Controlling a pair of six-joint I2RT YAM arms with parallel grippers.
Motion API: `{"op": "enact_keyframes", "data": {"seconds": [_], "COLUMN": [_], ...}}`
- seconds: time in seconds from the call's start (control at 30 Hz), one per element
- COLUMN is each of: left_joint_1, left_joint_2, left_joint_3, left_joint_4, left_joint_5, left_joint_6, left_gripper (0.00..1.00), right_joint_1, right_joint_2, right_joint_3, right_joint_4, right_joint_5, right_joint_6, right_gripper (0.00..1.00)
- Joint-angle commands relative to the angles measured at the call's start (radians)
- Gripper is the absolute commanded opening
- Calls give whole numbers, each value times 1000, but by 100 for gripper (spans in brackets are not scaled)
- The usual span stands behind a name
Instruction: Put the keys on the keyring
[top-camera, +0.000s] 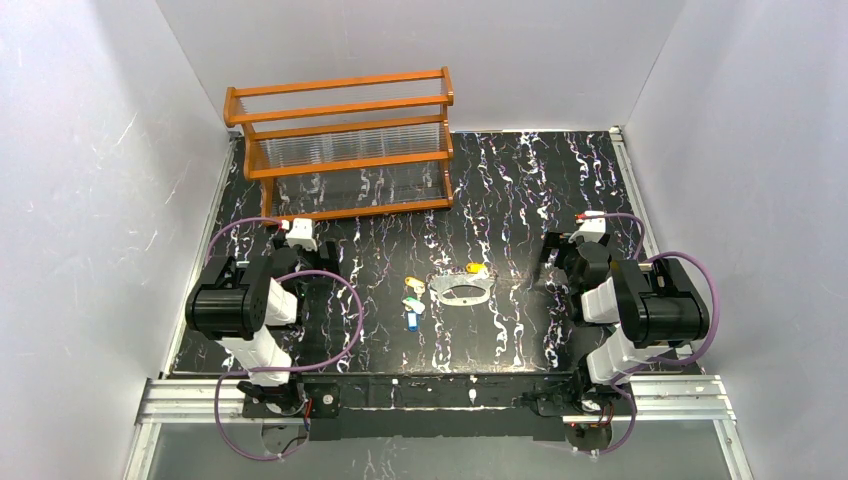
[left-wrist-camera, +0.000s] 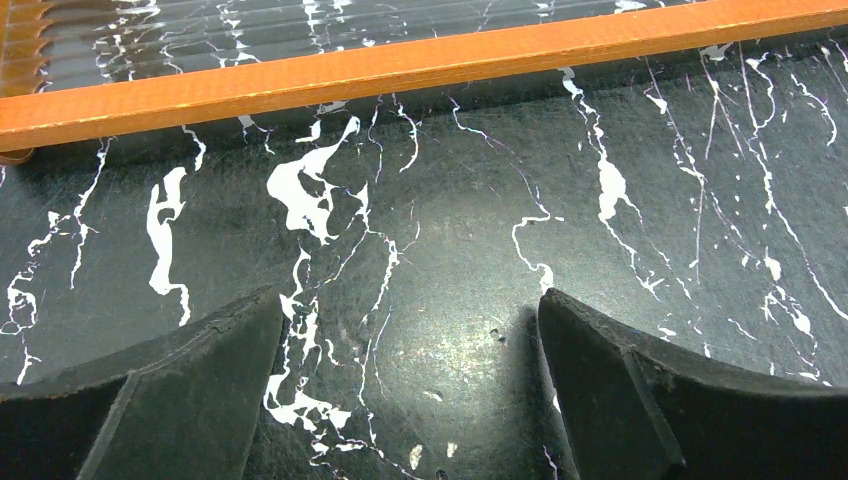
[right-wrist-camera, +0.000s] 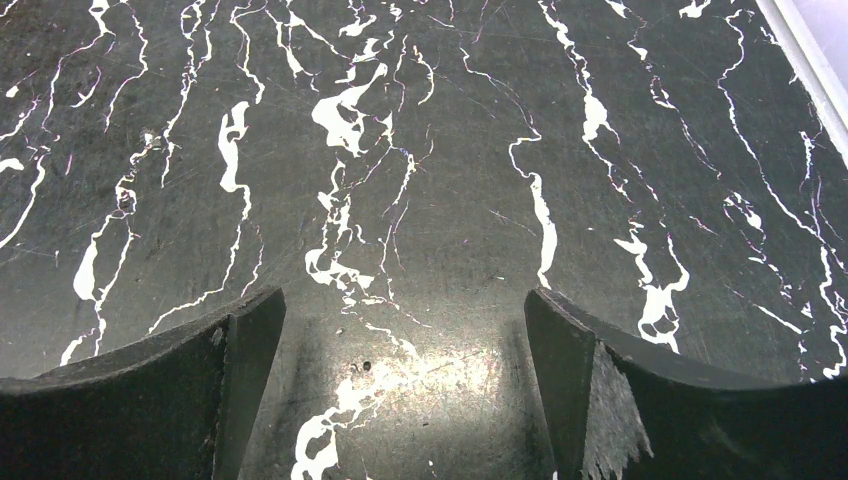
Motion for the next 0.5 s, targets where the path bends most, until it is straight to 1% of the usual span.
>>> {"op": "enact_keyframes", "data": {"seconds": [0.0,0.07,0.1,0.13,0.27,0.33,0.37,0.4,0.43,0.47], "left_joint_1": [3,2,3,2,2,0,-2,-8,-14,-16], "left_joint_2": [-5,-5,-4,-2,-7,-68,-147,-234,-332,-411], "left_joint_3": [15,15,16,20,18,18,26,65,108,154], "left_joint_4": [6,7,6,5,2,-36,-123,-250,-400,-534], "left_joint_5": [2,2,-13,-56,-75,-70,-66,-80,-149,-228], "left_joint_6": [18,18,12,1,-2,-2,-3,-24,-107,-218], "left_gripper": [98,99,98,98,98,98,98,98,98,98], "right_joint_1": [-5,-4,-5,-5,-7,-7,-7,-6,-7,-7], "right_joint_2": [-9,-9,-9,-9,-8,-15,-43,-97,-170,-238], "right_joint_3": [22,22,22,23,27,21,27,52,97,165], "right_joint_4": [39,39,38,38,33,48,36,-71,-223,-390], "right_joint_5": [2,3,3,3,-3,12,35,44,38,52], "right_joint_6": [0,1,0,1,1,0,6,10,12,73], "right_gripper": [99,99,99,99,99,99,99,99,99,99]}}
